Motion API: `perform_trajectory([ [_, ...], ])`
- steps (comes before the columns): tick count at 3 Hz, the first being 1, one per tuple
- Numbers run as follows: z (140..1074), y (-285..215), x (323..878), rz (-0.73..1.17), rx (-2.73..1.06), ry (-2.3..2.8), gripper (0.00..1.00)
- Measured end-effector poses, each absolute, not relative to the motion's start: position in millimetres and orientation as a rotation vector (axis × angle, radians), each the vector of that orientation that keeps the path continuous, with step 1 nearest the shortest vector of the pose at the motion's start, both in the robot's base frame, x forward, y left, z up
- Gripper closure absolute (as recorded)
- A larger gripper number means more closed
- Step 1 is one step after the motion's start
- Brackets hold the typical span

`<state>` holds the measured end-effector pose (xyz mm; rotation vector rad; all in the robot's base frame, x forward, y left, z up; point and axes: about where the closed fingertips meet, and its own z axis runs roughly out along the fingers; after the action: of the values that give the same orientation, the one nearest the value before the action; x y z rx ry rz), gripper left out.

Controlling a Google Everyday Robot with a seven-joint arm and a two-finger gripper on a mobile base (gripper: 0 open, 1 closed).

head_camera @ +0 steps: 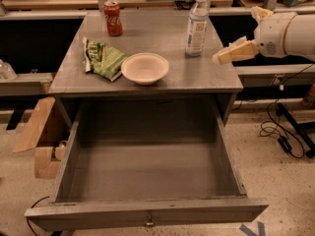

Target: Place blue plastic bottle into top drawer

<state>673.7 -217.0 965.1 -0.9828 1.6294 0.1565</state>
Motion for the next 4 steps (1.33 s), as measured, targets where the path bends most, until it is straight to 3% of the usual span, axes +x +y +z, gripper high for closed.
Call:
perform_trajectory([
  [4,980.8,-161.1,802.8,0.466,-0.677,1.367,0.00],
])
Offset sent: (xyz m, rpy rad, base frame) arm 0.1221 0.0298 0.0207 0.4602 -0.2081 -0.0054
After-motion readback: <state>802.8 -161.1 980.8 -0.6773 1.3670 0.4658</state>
